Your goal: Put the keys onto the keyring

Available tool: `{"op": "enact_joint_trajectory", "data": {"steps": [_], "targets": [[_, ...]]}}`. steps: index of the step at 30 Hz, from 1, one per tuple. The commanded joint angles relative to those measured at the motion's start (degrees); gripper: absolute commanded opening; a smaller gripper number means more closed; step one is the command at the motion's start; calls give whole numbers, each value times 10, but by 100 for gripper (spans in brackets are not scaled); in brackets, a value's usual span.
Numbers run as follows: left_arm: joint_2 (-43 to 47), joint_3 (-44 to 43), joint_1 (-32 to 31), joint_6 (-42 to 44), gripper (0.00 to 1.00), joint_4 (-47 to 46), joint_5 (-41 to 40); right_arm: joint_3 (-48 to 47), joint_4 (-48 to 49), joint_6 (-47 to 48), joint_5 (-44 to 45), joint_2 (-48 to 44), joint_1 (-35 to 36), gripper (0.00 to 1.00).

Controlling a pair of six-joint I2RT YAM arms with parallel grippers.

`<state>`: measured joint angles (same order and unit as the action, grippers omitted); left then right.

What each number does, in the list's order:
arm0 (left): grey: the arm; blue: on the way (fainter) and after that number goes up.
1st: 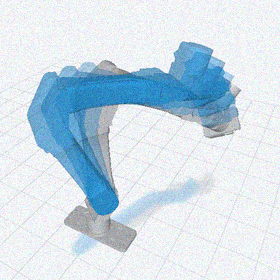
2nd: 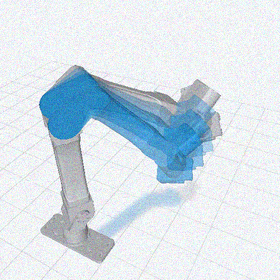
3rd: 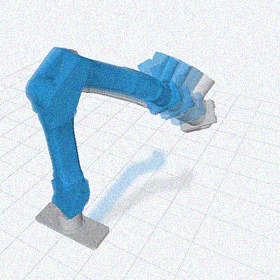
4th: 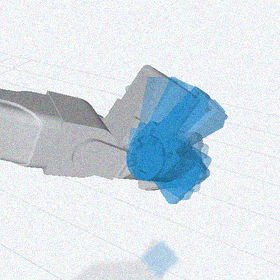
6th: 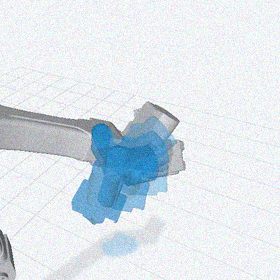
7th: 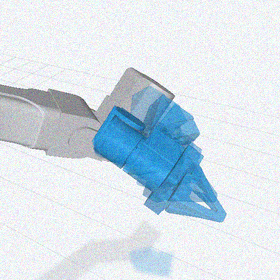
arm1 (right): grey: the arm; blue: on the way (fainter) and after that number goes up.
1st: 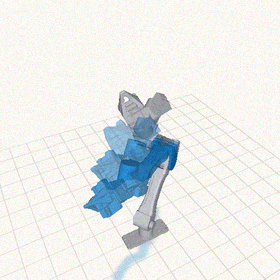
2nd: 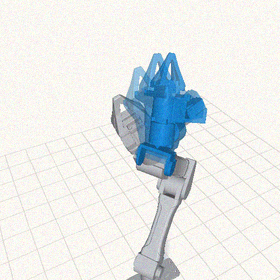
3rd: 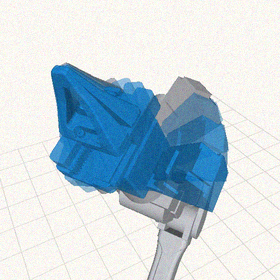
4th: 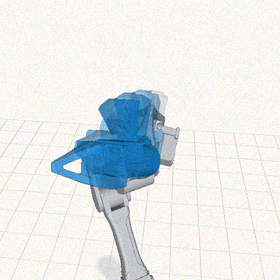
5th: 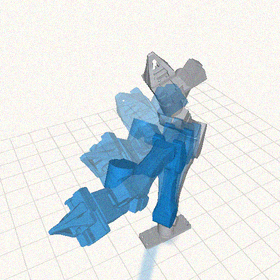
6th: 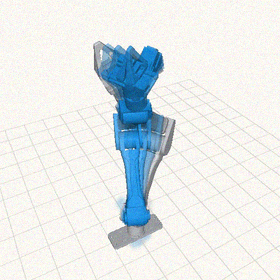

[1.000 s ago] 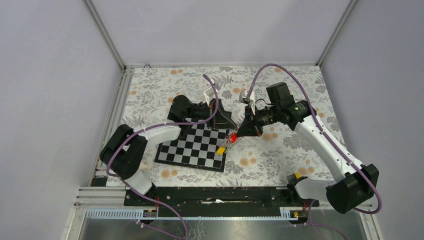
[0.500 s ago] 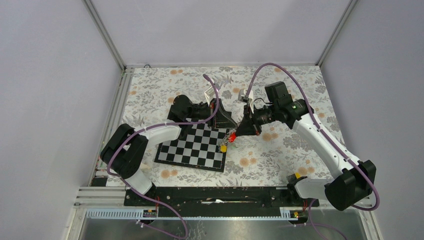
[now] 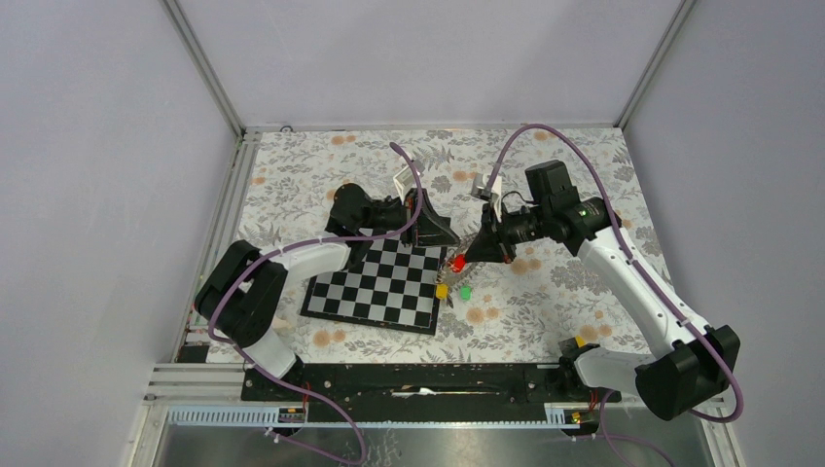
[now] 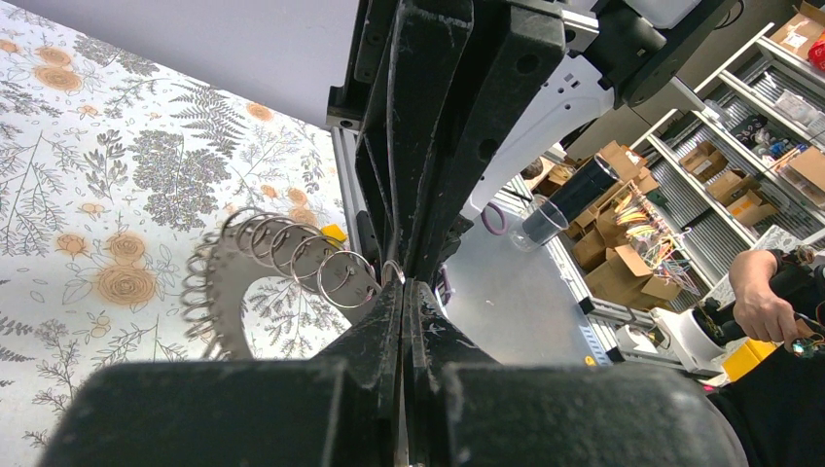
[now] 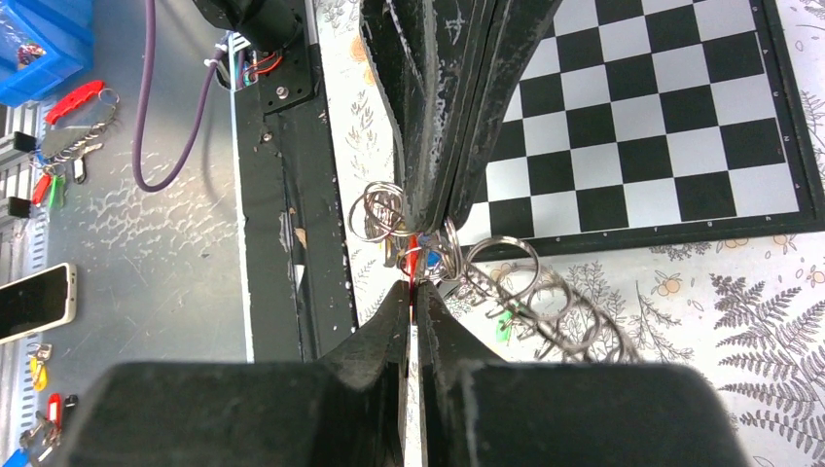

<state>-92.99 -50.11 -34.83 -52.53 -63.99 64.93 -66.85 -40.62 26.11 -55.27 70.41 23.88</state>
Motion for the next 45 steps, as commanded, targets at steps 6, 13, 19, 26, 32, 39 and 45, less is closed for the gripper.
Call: {"op": "enact_joint_trajectory", "data": {"steps": [6, 13, 19, 26, 32, 39, 45], "targets": [[31, 3, 7, -1, 0, -48, 2, 1, -8, 14, 9, -17, -7, 2], [32, 4, 7, -2, 0, -48, 7, -26, -18, 14, 15, -15, -8, 15], [34, 6, 7, -1, 0, -50, 13, -45, -25, 20, 32, -17, -10, 33], [34, 6, 6, -4, 0, -50, 19, -76, -35, 25, 35, -15, -12, 39], [36, 5, 6, -6, 0, -50, 21, -82, -29, 22, 13, 1, -12, 38], [34, 4, 3, -8, 0, -51, 23, -74, -6, 12, -5, 15, -12, 40], [34, 4, 1, -10, 0, -52, 23, -66, 12, 6, -21, 27, -11, 41]]}}
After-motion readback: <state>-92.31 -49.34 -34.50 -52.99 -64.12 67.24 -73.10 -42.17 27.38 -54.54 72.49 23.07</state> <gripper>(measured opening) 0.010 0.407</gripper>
